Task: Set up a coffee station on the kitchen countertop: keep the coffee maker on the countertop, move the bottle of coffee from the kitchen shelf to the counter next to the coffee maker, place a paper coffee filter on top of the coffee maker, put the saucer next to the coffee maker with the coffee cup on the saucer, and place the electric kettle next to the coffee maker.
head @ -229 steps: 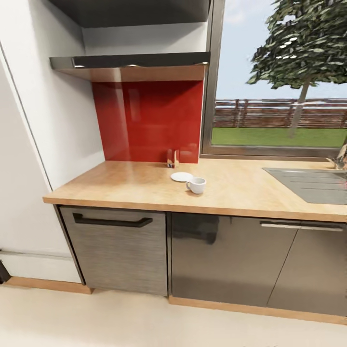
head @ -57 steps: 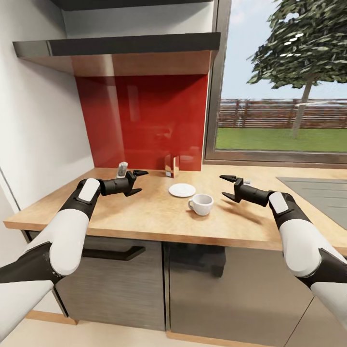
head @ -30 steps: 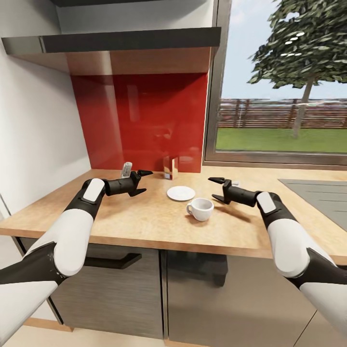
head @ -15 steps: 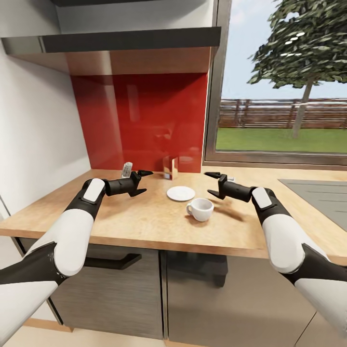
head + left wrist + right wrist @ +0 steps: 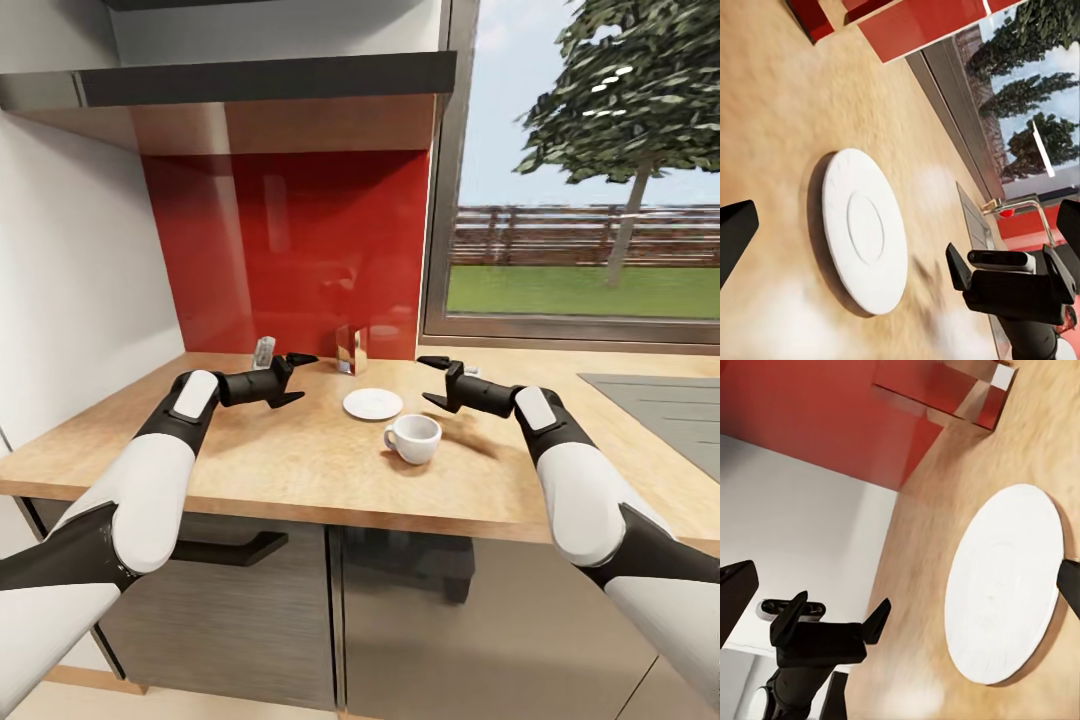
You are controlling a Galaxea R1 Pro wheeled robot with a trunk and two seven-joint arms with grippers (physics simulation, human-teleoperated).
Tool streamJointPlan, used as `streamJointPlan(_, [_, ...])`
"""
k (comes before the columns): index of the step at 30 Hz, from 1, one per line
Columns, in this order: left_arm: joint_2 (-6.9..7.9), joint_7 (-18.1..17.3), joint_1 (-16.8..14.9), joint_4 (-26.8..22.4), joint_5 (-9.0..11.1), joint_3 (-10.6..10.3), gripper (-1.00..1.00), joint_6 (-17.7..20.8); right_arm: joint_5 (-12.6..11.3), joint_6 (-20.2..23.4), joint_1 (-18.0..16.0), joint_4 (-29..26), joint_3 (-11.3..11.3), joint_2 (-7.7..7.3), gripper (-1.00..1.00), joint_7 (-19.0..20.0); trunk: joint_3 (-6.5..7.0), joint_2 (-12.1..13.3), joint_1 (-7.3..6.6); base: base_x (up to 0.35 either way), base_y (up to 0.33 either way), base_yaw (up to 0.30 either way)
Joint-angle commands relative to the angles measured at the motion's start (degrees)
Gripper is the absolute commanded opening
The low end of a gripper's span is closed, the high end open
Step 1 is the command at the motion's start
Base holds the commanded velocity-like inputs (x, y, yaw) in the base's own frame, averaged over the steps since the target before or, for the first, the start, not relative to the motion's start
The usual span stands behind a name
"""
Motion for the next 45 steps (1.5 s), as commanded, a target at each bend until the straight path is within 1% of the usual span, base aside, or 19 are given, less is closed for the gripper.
streamJointPlan(1, [-0.16, -0.33, -0.05, -0.02, -0.54, 0.48, 1.00, 0.34, 0.45, 0.31, -0.07, -0.04, -0.44, 0.24, 1.00, -0.20, -0.06, -0.03, -0.01, 0.000, 0.000, 0.000])
streamJointPlan(3, [-0.33, -0.30, -0.06, -0.02, -0.54, 0.48, 1.00, 0.34, 0.45, 0.31, -0.07, -0.04, -0.44, 0.47, 1.00, -1.13, -0.06, -0.03, -0.01, 0.000, 0.000, 0.000])
streamJointPlan(5, [-0.50, -0.28, -0.06, -0.02, -0.54, 0.48, 1.00, 0.34, 0.41, 0.31, -0.06, -0.04, -0.46, 0.85, 1.00, -3.19, -0.06, -0.03, -0.01, 0.000, 0.000, 0.000])
streamJointPlan(6, [-0.64, -0.27, -0.07, -0.02, -0.54, 0.48, 1.00, 0.34, 0.39, 0.31, -0.05, -0.04, -0.49, 1.39, 1.00, -5.01, -0.06, -0.03, -0.01, 0.000, 0.000, 0.000])
streamJointPlan(11, [-0.70, -0.26, -0.06, 0.01, -0.54, 0.48, 1.00, 0.34, 0.37, 0.31, 0.00, 0.65, -0.52, 1.88, 1.00, -6.18, -0.06, -0.03, -0.01, 0.000, 0.000, 0.000])
streamJointPlan(16, [-0.72, -0.26, -0.05, -0.01, -0.54, 0.48, 1.00, 0.34, 0.37, 0.31, 0.00, 3.08, -0.53, 1.96, 1.00, -6.43, -0.06, -0.03, -0.01, 0.000, 0.000, 0.000])
streamJointPlan(38, [-0.87, -0.26, -0.07, 0.04, -0.54, 0.48, 1.00, 0.34, 0.37, 0.31, -0.07, 3.55, -0.53, 2.04, 1.00, -6.72, -0.06, -0.03, -0.01, 0.019, -0.012, 0.000])
streamJointPlan(43, [-0.85, -0.26, -0.07, 2.00, -0.54, 0.44, 1.00, 0.22, 0.37, 0.31, -0.07, 3.55, -0.50, 2.45, 1.00, -6.74, -0.06, -0.03, -0.01, 0.004, -0.003, 0.000])
streamJointPlan(45, [-0.83, -0.26, -0.07, 3.47, -0.54, 0.42, 1.00, -1.74, 0.37, 0.30, -0.07, 3.53, -0.47, 2.97, 1.00, -6.79, -0.06, -0.03, -0.01, 0.001, 0.000, 0.000])
